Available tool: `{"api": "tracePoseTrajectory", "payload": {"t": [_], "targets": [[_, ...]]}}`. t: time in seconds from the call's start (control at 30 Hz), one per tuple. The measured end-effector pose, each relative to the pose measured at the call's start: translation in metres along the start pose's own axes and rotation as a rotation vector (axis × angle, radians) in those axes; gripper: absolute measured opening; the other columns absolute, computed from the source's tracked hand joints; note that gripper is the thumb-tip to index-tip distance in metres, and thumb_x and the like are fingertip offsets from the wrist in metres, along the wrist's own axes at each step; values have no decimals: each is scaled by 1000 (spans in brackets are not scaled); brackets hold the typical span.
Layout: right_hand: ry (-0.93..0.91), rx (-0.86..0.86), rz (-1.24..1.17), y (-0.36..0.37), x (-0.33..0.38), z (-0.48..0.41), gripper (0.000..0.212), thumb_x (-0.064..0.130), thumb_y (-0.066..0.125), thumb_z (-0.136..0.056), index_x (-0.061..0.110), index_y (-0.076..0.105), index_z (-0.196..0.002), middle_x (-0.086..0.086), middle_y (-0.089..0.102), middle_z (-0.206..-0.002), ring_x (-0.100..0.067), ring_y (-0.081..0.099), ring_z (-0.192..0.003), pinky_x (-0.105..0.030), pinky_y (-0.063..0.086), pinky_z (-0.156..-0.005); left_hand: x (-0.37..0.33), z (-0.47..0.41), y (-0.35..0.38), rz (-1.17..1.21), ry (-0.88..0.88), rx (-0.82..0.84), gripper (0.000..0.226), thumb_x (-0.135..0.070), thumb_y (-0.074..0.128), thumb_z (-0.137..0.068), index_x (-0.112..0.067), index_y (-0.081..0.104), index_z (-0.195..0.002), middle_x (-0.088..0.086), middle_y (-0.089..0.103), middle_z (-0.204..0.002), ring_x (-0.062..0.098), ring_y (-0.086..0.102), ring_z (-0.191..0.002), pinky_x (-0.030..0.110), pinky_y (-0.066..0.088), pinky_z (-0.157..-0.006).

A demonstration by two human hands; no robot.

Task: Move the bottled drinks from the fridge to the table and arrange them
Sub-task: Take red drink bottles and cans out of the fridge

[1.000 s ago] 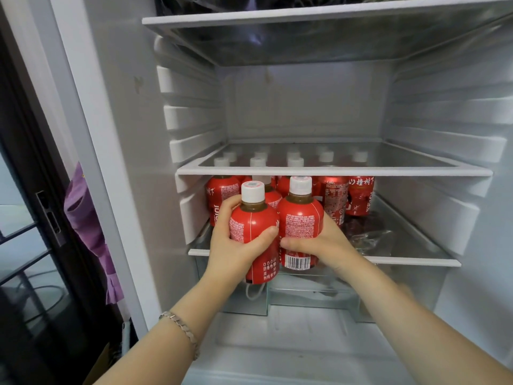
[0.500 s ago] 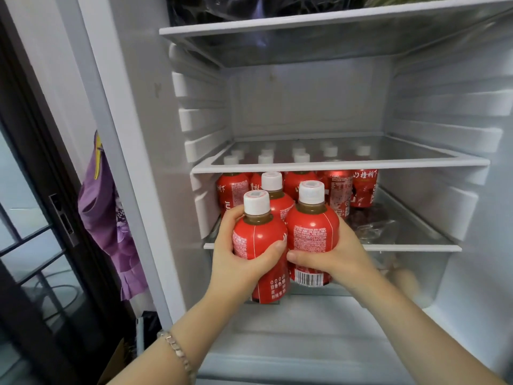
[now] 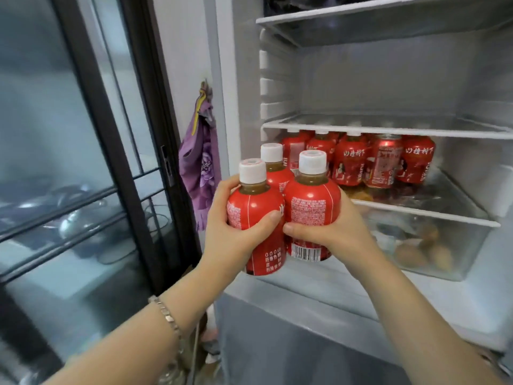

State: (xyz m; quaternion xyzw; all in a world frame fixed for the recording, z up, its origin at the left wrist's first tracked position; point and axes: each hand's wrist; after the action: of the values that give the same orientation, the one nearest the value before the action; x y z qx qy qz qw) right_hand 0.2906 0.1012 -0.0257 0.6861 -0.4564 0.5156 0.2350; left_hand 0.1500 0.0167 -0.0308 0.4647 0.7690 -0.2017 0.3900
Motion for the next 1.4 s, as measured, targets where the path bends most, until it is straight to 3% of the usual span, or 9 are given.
{"api": "tracePoseTrajectory", "payload": {"t": [0.13, 0.3, 0.6, 0.7, 0.8, 0.97, 1.13, 1.27, 1.4], "targets": [[-6, 213, -23, 29, 5, 32, 73, 9, 89, -52, 33, 51, -109, 14, 66, -98, 10, 65, -79, -8, 51, -60, -31, 66, -22, -123, -9, -213, 59, -40, 73, -49, -36, 50, -103, -26, 65, -93, 0, 66, -87, 15, 53, -67], [7, 521, -98, 86, 23, 98, 80, 7, 89, -52, 20, 51, -120, 6, 67, -104, -4, 67, -90, -22, 55, -77, -89, 165, -57, -294, -54, -494, 59, -40, 74, -49, -36, 51, -103, -16, 66, -98, 6, 67, -87, 23, 56, -70], [-69, 1103, -296, 201, 90, 265, 84, 22, 85, -43, 23, 50, -119, 3, 65, -110, -5, 66, -96, -25, 56, -80, -228, 361, -106, -648, -36, -936, 55, -32, 72, -54, -34, 48, -104, -27, 64, -94, 2, 67, -86, 14, 53, -66], [-97, 1289, -366, 235, 126, 355, 73, 10, 86, -50, 35, 47, -106, 10, 62, -103, 9, 64, -84, -12, 55, -69, -289, 446, -107, -765, -35, -1092, 58, -34, 74, -55, -39, 45, -105, -35, 60, -95, -7, 63, -90, 9, 51, -65], [-130, 1452, -386, 254, 155, 435, 72, 5, 85, -55, 38, 44, -104, 11, 60, -103, 9, 63, -83, -7, 50, -60, -341, 518, -99, -842, -49, -1244, 61, -30, 77, -57, -35, 45, -108, -27, 59, -100, -8, 61, -94, 9, 51, -67], [-170, 1740, -460, 273, 224, 631, 81, 8, 86, -55, 24, 43, -122, 2, 60, -114, -11, 62, -103, -31, 55, -86, -461, 681, -67, -1078, -30, -1493, 58, -39, 71, -56, -34, 47, -108, -31, 60, -99, 0, 63, -95, 13, 52, -70], [-207, 2002, -589, 283, 275, 794, 74, 10, 85, -55, 34, 44, -112, 10, 61, -107, 11, 63, -90, -7, 51, -64, -549, 807, -33, -1210, -23, -1692, 58, -40, 72, -55, -34, 48, -108, -31, 60, -99, 0, 63, -97, 12, 51, -70], [-218, 2156, -633, 286, 309, 908, 82, 23, 84, -47, 27, 45, -119, 5, 63, -112, -3, 65, -99, -18, 56, -76, -607, 893, -18, -1307, -25, -1843, 56, -36, 71, -55, -30, 49, -105, -31, 62, -97, -3, 64, -91, 9, 50, -69], [-261, 2303, -656, 300, 333, 1015, 74, 31, 81, -46, 37, 44, -110, 12, 62, -109, 3, 64, -97, -14, 54, -76, -648, 975, -13, -1336, -30, -2007, 56, -37, 72, -54, -32, 50, -105, -22, 64, -97, 1, 65, -91, 13, 51, -70]]}}
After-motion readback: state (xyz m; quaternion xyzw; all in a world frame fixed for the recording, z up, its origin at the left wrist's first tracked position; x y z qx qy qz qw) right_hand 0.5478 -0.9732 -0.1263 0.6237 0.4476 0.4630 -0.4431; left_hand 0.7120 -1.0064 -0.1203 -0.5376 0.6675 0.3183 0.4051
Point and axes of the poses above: each hand's wrist, its own z-axis away from the middle knuckle, its own y-axis out of the palm, x = y × z
